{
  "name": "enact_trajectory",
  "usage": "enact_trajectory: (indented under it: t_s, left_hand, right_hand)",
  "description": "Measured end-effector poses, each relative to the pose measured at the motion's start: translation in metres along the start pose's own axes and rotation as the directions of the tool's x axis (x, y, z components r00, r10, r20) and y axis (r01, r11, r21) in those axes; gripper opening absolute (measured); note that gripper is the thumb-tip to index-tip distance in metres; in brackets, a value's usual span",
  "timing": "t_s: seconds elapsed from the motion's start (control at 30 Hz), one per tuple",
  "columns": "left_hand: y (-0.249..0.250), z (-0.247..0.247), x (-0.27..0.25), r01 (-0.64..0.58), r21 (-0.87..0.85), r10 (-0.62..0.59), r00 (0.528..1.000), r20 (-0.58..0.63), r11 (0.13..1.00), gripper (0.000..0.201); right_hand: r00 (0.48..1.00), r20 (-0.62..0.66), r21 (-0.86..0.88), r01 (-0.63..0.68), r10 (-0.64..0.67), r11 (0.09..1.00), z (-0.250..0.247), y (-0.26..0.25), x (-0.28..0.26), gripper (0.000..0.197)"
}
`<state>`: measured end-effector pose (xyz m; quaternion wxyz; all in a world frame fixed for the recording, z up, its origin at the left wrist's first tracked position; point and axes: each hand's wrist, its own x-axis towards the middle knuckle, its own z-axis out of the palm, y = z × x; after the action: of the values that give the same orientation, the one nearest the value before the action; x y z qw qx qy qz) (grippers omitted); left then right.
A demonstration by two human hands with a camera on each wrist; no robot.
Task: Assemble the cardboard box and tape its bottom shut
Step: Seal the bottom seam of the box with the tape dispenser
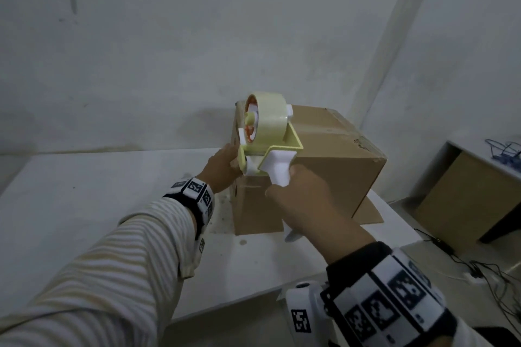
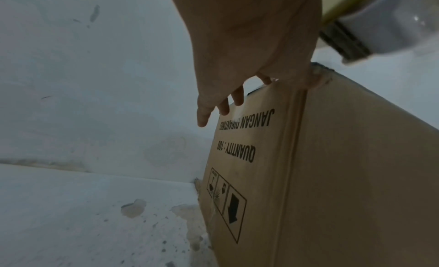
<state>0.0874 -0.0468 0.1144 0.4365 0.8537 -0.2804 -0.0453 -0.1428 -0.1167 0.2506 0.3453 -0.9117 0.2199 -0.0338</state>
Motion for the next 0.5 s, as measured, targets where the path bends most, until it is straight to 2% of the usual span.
enact_trajectory:
  t_s: [0.07,0.17,0.3,0.37,0.5]
  left_hand:
    - [0.014,-0.014,-0.026,0.078,-0.093,-0.079,0.997,-0.011,0.993,0.044]
    - [-0.012,-0.027,-0.035,0.260,-0.135,-0.266,0.963,-0.030,0.956,0.033]
    - [-0.067,-0.053,-0.047,0.418,-0.025,-0.419,0.906,-0.067,0.908,0.038]
    - [-0.097,-0.067,-0.056,0.490,-0.028,-0.491,0.869,-0.064,0.871,0.038]
    - [-0.162,-0.092,-0.065,0.605,0.047,-0.603,0.796,-0.046,0.795,0.041]
  right_hand:
    - [0.997,0.014,0.046,0.079,-0.079,0.996,0.007,-0.009,0.003,0.025]
    - [0.982,0.043,0.033,0.183,-0.184,0.983,0.028,-0.023,0.019,0.017]
    - [0.974,0.117,0.087,0.186,-0.196,0.979,0.088,-0.039,0.055,0.039]
    - [0.973,0.143,0.113,0.166,-0.181,0.980,0.129,-0.044,0.077,0.040]
    - [0.963,0.232,-0.019,0.147,-0.139,0.989,0.205,-0.052,0.119,0.038]
